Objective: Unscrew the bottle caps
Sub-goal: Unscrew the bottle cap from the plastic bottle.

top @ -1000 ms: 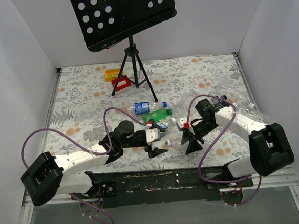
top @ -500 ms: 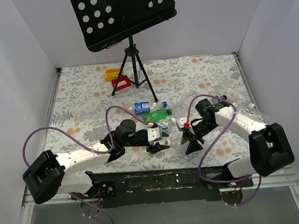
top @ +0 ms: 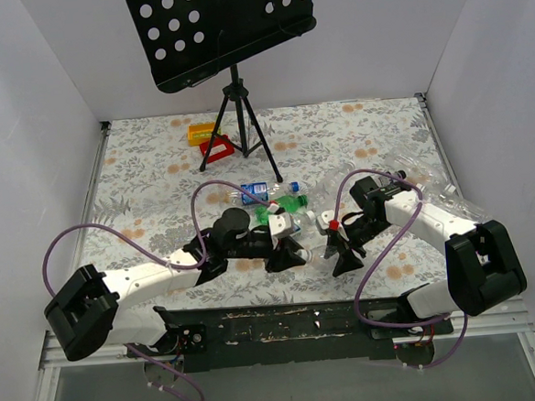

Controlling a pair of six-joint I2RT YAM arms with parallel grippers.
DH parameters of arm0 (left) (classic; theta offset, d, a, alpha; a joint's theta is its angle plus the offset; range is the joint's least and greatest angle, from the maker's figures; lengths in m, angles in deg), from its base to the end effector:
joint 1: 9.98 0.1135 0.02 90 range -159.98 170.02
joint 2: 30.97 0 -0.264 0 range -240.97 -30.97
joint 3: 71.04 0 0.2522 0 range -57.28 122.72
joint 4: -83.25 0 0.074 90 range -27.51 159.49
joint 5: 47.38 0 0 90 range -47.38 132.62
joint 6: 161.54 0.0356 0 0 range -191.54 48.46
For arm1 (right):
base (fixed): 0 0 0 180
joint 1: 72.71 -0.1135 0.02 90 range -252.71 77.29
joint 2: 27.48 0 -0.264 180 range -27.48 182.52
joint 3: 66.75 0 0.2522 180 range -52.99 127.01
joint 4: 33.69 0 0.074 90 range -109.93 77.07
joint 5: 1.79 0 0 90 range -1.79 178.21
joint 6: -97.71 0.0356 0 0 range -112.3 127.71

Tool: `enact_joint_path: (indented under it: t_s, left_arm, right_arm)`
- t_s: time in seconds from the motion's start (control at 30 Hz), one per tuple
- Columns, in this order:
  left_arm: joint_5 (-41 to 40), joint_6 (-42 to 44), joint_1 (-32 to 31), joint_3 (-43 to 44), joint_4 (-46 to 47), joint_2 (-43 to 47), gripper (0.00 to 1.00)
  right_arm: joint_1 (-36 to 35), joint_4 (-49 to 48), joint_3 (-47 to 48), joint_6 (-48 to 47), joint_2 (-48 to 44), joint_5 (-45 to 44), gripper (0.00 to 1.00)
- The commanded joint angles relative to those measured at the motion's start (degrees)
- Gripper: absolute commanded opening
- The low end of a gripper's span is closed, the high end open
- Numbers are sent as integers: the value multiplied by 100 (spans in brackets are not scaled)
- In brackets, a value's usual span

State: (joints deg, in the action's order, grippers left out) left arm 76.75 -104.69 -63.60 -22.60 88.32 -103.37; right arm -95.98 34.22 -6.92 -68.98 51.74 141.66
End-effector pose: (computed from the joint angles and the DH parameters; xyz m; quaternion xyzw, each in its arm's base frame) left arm 0.1432 -0.2280 0.2292 0.3061 0.7350 -0.5553 0.2400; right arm 0.1844 0.1104 0.1940 -0.6906 0.5661 0.3922 0.2209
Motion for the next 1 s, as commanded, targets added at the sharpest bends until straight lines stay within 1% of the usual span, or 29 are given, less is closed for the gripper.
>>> enact_joint_path:
  t_s: [0.0,0.2,0.23,0.3,0.33,0.47,0.53,0.63,0.77,0.83,0.97]
  left_arm:
    - [-879,-2147,54,329,-256,261,0]
    - [-1996,-5092,107,294,-1125,902,0]
    - [-2137,-5505,124,312,-1223,990,0]
    - [-2270,-6026,124,382,-1521,1087,0]
    - [-2314,-6193,124,426,-1610,1105,0]
    - [-2568,-6300,124,601,-1848,1071,0]
    - [-2552,-6397,151,680,-2102,991,0]
    - [-2333,-6862,203,943,-2453,825,0]
    - [-2078,-7503,335,1287,-3165,604,0]
    - [-1911,-7872,553,1165,-3245,709,0]
    - [-1261,-8576,1099,577,-3087,982,0]
  right_arm:
    - [-29,113,61,-40,-30,122,5]
    - [-29,122,61,-48,-21,130,5]
    - [-37,122,61,-40,-3,130,5]
    - [-29,131,69,-66,6,148,5]
    - [-29,140,69,-57,6,148,5]
    - [-37,140,69,-66,14,139,5]
    - [-29,113,61,-48,6,122,5]
    - [-29,104,52,-22,6,113,5]
    - [-29,96,52,-22,-3,113,4]
    - [-29,96,52,-31,-21,104,5]
    - [-37,8,17,30,-117,60,5]
